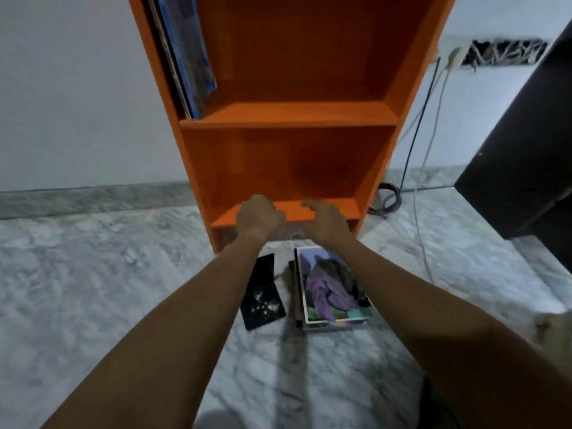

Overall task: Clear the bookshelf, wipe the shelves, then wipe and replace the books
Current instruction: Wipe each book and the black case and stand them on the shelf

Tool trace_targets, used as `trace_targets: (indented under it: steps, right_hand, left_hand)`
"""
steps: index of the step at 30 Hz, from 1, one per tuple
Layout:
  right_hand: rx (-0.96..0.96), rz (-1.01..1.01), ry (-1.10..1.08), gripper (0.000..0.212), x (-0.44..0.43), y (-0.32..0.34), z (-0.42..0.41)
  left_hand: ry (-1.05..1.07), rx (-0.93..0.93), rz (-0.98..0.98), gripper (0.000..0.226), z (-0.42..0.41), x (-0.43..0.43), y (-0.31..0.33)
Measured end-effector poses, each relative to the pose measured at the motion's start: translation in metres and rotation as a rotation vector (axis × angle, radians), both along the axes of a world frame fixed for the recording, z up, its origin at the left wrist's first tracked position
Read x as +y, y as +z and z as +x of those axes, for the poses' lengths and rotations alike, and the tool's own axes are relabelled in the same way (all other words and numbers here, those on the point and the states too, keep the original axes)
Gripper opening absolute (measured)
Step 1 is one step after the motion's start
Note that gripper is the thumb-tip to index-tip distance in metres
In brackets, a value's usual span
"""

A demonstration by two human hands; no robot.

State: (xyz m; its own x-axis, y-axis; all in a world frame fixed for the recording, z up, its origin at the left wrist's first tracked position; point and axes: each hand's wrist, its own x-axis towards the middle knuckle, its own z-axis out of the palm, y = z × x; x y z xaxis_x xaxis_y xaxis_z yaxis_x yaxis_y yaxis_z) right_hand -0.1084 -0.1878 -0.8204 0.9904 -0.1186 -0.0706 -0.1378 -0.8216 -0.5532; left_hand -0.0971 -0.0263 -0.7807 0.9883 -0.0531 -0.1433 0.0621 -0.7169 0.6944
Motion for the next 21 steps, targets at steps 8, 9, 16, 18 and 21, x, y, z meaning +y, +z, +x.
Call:
trace_targets:
  steps: [8,9,16,18,21]
  right_hand:
    - [0.355,-0.023,0.098,0.073,-0.058,-0.136,-0.058]
    - [0.339,-0.038,0.093,0.079,-0.058,-0.145,-0.062]
    - [0.158,-0.058,-0.024,0.086,-0.086,-0.189,-0.082]
    - [0.081,-0.064,-0.047,0.074,-0.090,-0.188,-0.091]
    - [0.009,-0.020,-0.054,0.062,-0.091,-0.188,-0.101]
  left_hand:
    - [-0.022,0.453,0.028,0.042,-0.071,-0.065,-0.167]
    - [-0.015,0.464,0.040,0.043,-0.076,-0.068,-0.180]
    - [0.134,0.379,0.100,0.029,-0.085,-0.088,-0.220]
    - [0.187,0.416,0.130,0.039,-0.082,-0.091,-0.227]
    - [0.256,0.502,0.024,0.047,-0.075,-0.092,-0.230]
